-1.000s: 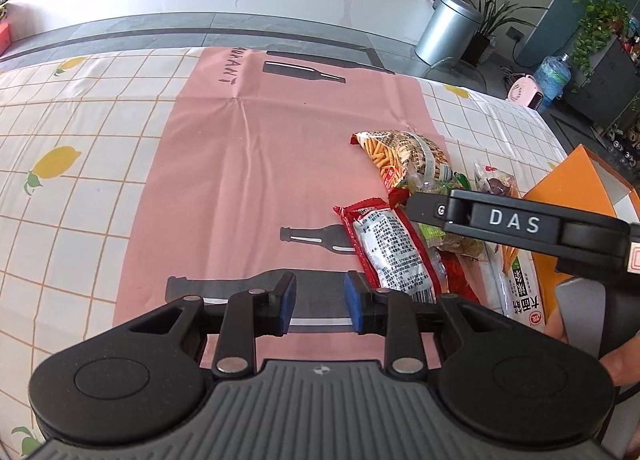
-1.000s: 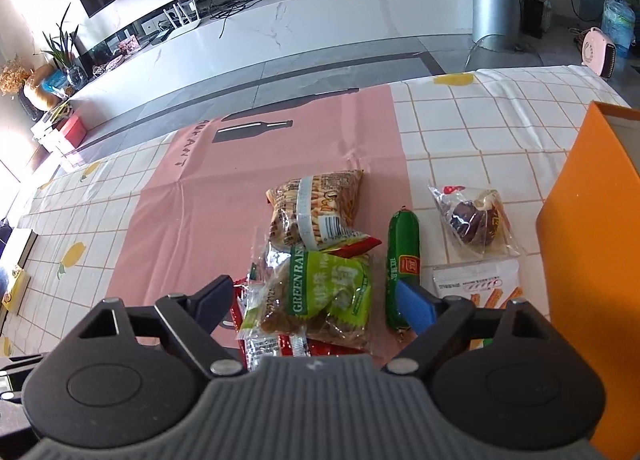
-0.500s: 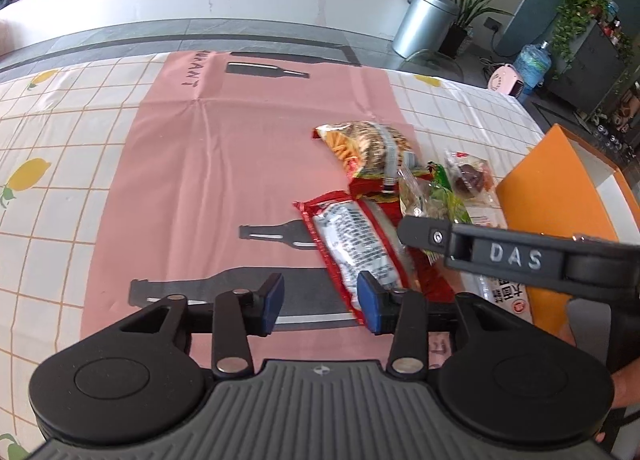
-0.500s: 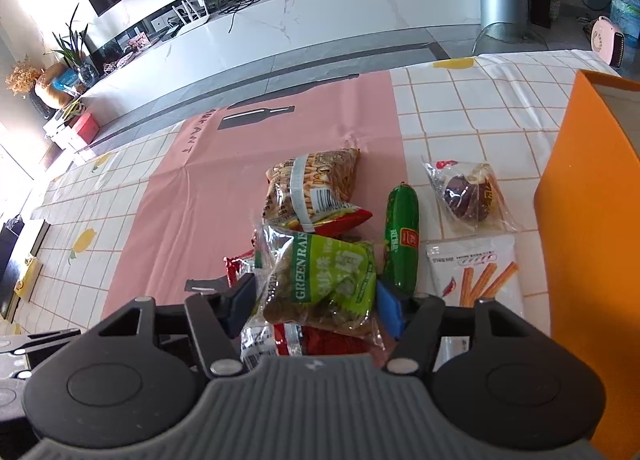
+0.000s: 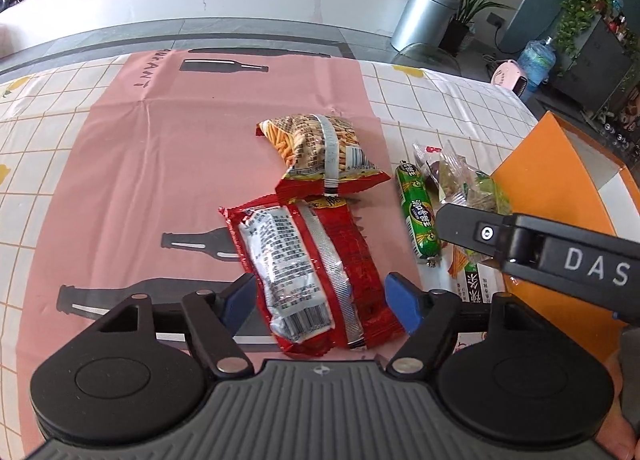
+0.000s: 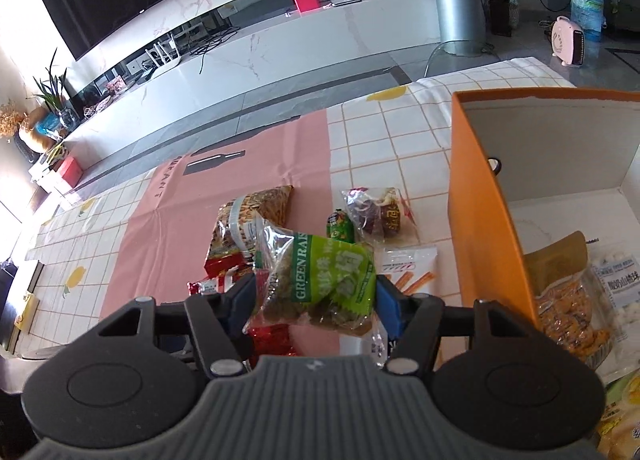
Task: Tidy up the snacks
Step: 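Grasp the red chips bag with the left gripper while the right grasps the green peas bag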
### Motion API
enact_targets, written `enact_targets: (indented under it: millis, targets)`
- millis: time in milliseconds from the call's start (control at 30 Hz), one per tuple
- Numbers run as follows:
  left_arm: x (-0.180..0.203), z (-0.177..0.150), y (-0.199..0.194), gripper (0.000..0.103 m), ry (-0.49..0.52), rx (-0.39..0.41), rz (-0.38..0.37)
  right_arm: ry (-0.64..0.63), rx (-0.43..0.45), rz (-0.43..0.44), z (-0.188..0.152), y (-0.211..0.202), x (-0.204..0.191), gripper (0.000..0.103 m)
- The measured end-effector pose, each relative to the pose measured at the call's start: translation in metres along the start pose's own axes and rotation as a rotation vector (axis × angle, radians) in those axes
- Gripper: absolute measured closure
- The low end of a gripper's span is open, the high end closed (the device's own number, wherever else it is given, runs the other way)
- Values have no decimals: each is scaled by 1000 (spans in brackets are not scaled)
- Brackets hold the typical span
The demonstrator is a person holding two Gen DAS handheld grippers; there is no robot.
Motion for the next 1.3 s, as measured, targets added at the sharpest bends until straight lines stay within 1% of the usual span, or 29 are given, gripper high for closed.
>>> enact_targets:
  millis: [67, 133, 367, 467, 533, 567, 633, 700, 900, 1100, 1200, 1300]
  targets:
    - [4, 1, 4, 16, -9, -2, 14, -7, -4, -8, 1, 3, 1, 42]
    - [7, 2, 9, 15, -7, -6, 40, -2, -12, 7, 1, 6, 1, 42]
    - [8, 4, 26, 14, 2, -2, 174, -2, -16, 21, 0, 8, 2, 42]
    - [8, 2, 30, 12, 17, 0, 193, -7, -17, 20, -1, 9, 2, 42]
    - [8, 1, 30, 12, 25, 3, 195, -15, -14, 14, -2, 8, 1, 42]
    - [7, 1, 29, 15, 24, 4, 190, -18, -14, 12, -2, 9, 1, 42]
    - [6, 1, 27, 22, 20, 9, 178, -22, -16, 10, -3, 9, 0, 42]
    - [4, 0, 25, 25, 24, 11, 176, -21, -19, 11, -4, 10, 0, 42]
    - [0, -2, 16, 26, 27, 1, 168, -26, -24, 4, -4, 10, -2, 42]
    - [-3, -16, -8, 26, 44, -21, 179, -62, -47, 1, -10, 5, -9, 42]
    - [-6, -25, -25, 26, 52, -32, 201, -94, -63, 0, -17, 1, -15, 42]
    - [-10, -33, -42, 26, 59, -32, 227, -109, -56, 9, -22, -11, -22, 42]
Point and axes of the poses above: each gripper's, at about its wrist camera, not at the fingertips, and y roughly the way its jaws point, x to its right, z to its top, the point moved 7 cm from there along y, roughly the way its jaws point, and after that the axes turned 11 degrees about -z, right-handed, at the moved point
